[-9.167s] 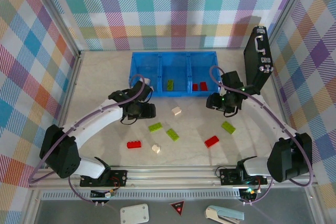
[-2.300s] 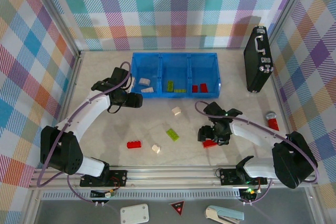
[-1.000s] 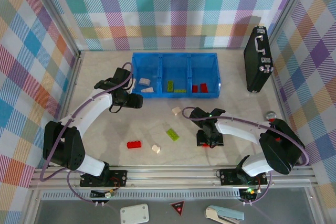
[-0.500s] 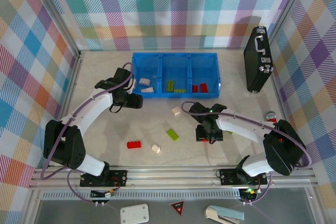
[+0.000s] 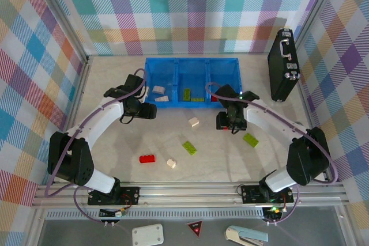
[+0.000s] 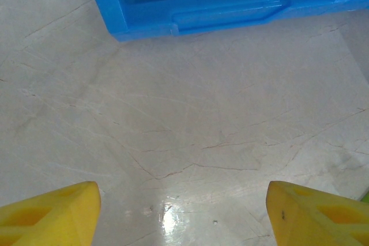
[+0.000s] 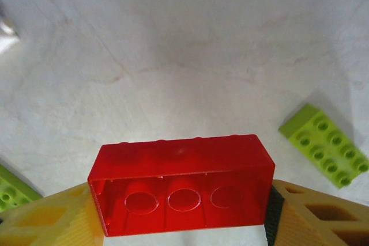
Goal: Sort the legos into containers by color
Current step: Place the lego in the container.
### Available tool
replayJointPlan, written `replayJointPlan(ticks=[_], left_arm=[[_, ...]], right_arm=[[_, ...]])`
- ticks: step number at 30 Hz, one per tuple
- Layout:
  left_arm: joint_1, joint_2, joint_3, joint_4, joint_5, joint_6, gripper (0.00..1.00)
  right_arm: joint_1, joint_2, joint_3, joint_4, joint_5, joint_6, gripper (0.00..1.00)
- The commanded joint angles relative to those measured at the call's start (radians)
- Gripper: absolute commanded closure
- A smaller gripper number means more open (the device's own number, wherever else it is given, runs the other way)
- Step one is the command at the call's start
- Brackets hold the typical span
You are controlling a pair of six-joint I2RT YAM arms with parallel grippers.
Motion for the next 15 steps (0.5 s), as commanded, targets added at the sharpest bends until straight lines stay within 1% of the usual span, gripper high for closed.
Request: replayJointPlan(ticks=[1, 8, 15], left_arm=[[0.013, -0.003, 0.009, -0.016, 0.007, 0.019, 0.24], [0.012, -0.005, 0.007, -0.015, 0.009, 0.021, 0.25], [0.012, -0.004, 0.005, -0.015, 0.008, 0.021, 0.25]], right_arm=[[-0.036, 0.046, 0.08, -0.015, 0.002, -0.077, 0.33], [-0.102, 0.19, 0.28, -0.017, -0.003, -0.16, 0.34], [-0.171, 0.365, 0.494, -0.022, -0.037, -0.222, 0.34]])
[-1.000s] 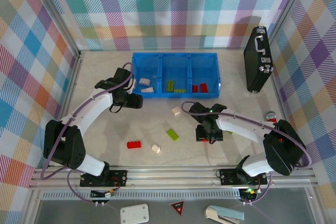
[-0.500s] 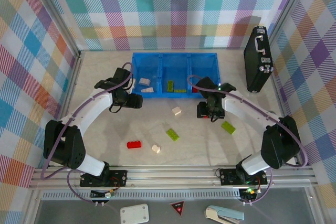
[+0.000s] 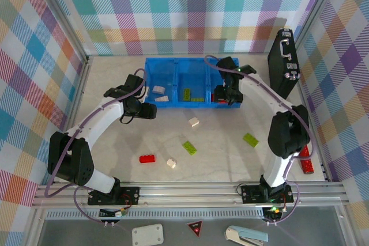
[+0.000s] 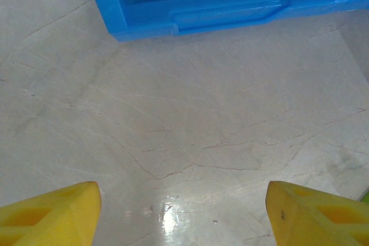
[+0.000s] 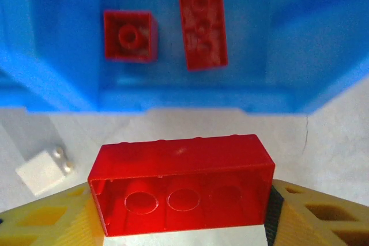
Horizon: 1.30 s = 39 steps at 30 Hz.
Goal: Sort the legos into containers by color
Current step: Place the lego in the container.
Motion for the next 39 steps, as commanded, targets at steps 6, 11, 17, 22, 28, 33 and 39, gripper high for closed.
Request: replayJointPlan(ticks=[6, 11, 17, 22, 28, 33, 39], left_arm=[[0.013, 0.006, 0.007, -0.015, 0.01, 0.021, 0.25], [0.013, 0.015, 0.006, -0.014, 0.005, 0.021, 0.25], [0.014, 0.031, 0.011, -0.015, 0.005, 0.022, 0.25], [0.015, 0.042, 0.014, -0.019, 0.001, 0.025, 0.25], [0.015, 0.043, 0.012, -0.016, -0.004, 0.022, 0.25], [0.014, 0.05, 0.015, -0.018, -0.001, 0.021, 0.25], [0.015, 0.049, 0.017, -0.018, 0.001, 0.019, 0.25]], right_arm=[[-0.065, 0.213, 0.248, -0.035, -0.055, -0.078, 0.34], [-0.088, 0.344, 0.393, -0.062, -0.081, -0.099, 0.34], [-0.103, 0.483, 0.546, -0.091, -0.11, -0.123, 0.34], [-0.104, 0.568, 0.627, -0.105, -0.137, -0.121, 0.34], [-0.106, 0.612, 0.646, -0.095, -0.146, -0.119, 0.34], [-0.107, 0.613, 0.649, -0.1, -0.139, -0.12, 0.31], [-0.107, 0.577, 0.649, -0.111, -0.136, -0.123, 0.3]])
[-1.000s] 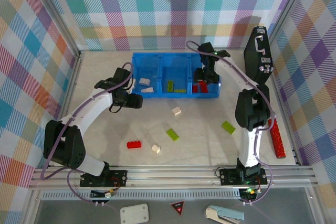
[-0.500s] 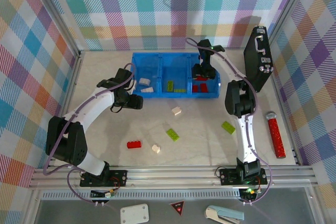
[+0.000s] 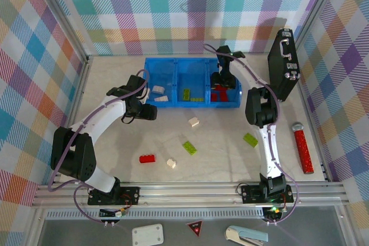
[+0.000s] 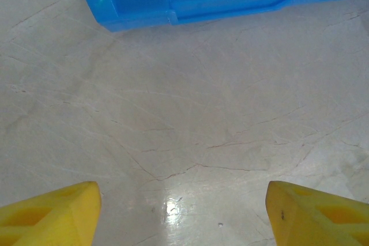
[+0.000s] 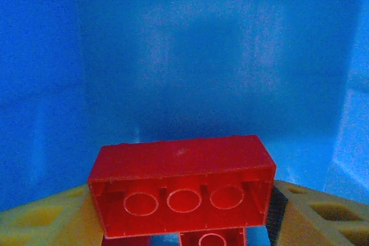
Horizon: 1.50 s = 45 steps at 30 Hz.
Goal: Sort the legos into containers by color
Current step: Place the lego in the container, then pick up the lego from the bottom-right of the table.
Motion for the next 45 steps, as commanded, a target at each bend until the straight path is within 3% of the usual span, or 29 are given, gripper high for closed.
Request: replayJointPlan(ticks=[1, 20, 31, 45], left_arm=[[0.012, 0.003, 0.016, -0.018, 0.003, 0.013, 0.25], [0.013, -0.022, 0.015, -0.015, 0.029, 0.01, 0.25], [0.013, -0.048, 0.014, -0.015, 0.049, 0.006, 0.25], [0.013, -0.07, 0.016, -0.017, 0.06, 0.005, 0.24]], right_arm=[[0.006, -0.033, 0.031, -0.037, -0.023, -0.009, 0.3], [0.007, -0.231, -0.063, -0.086, 0.006, -0.017, 0.27], [0.008, -0.532, -0.431, -0.027, 0.023, 0.055, 0.28], [0.008, -0.886, -0.952, 0.102, 0.046, 0.351, 0.25]])
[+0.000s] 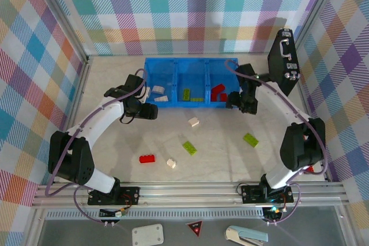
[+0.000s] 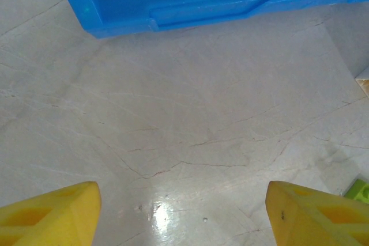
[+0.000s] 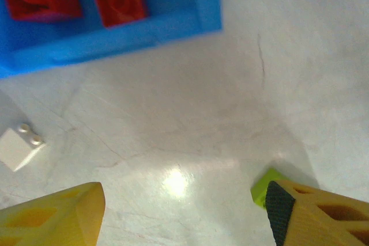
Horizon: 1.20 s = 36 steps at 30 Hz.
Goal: Sort the legos into containers by color
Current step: Pick up the lego from the bottom-right of the table.
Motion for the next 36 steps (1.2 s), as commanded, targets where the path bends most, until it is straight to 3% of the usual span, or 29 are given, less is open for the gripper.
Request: replayJointPlan(ticks=[1, 11, 18, 36], left_arm=[[0.013, -0.032, 0.016, -0.017, 0.014, 0.006, 0.25], [0.013, -0.038, 0.014, -0.018, 0.009, 0.006, 0.25], [0.013, -0.037, 0.014, -0.021, -0.004, 0.01, 0.25], [0.013, -0.002, 0.022, -0.025, -0.011, 0.013, 0.25]], right_arm=[[0.007, -0.078, -0.083, 0.035, 0.031, 0.13, 0.24], [0.007, -0.302, -0.375, 0.084, 0.117, 0.341, 0.16], [0.007, -0.371, -0.495, 0.114, 0.149, 0.416, 0.09], [0.006, -0.294, -0.633, 0.278, 0.168, 0.454, 0.12]])
